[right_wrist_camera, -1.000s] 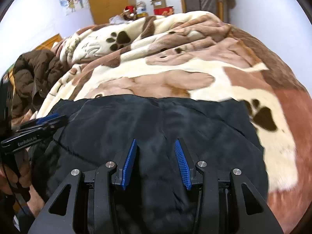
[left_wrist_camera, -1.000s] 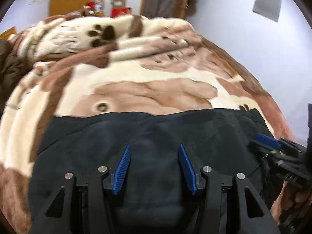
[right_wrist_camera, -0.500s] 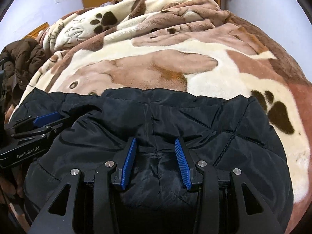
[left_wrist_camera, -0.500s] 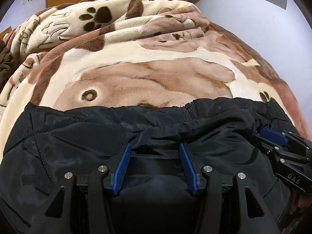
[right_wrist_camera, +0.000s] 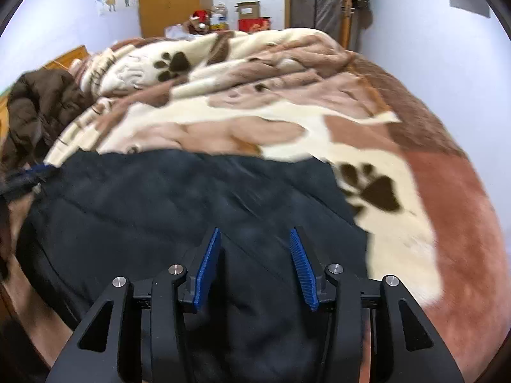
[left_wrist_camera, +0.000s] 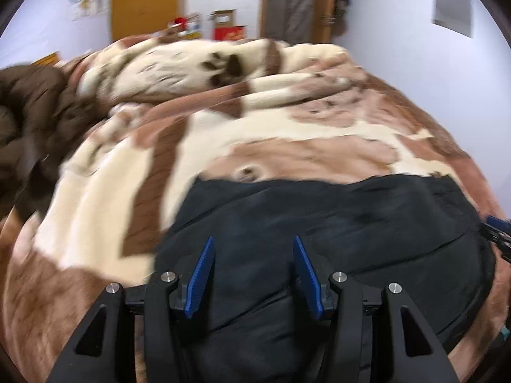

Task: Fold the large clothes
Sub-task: 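Move both tools to the side edge of the black jacket bundle, then grasp the bundle's side edge with both tools and fold it over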

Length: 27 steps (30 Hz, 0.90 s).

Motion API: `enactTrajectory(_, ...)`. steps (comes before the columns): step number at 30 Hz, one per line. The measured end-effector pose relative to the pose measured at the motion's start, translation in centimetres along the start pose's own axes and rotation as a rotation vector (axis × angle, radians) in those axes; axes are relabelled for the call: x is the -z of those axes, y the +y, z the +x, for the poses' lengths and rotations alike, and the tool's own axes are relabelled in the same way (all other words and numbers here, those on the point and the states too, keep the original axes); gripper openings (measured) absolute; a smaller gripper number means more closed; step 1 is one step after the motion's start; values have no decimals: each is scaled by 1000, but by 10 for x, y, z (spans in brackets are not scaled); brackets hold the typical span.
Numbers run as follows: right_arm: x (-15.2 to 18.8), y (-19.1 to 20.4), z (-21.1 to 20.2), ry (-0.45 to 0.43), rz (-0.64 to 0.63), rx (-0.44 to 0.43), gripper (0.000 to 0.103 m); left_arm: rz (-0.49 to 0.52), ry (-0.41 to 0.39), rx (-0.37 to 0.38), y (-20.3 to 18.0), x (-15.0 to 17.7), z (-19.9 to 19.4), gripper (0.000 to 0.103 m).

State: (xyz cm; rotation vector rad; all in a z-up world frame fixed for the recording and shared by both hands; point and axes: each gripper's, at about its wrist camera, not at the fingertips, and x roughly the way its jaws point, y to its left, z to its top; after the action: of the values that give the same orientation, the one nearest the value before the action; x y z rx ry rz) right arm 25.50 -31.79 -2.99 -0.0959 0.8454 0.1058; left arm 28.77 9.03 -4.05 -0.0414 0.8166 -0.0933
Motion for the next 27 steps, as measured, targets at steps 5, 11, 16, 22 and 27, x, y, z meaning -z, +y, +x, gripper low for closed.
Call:
enactTrajectory(5,14,-22,28,65,70,15,49,-42,64,-8,14,23,25,54)
enactTrajectory(11,4,-25,2,12,98,14,50,-81,-1,22,25,16,-4,54)
enactTrajectory(16,24,-42,-14,7,175,-12,50,-141,-7,-25,58,34,-21,54)
enactTrajectory(22,45,-64,15,82,294,-34,55,-203,69,-18,70,53,9,54)
enactTrajectory(27,39,-77,40,118,337,-83,61,-234,84,7,67,43,32,57)
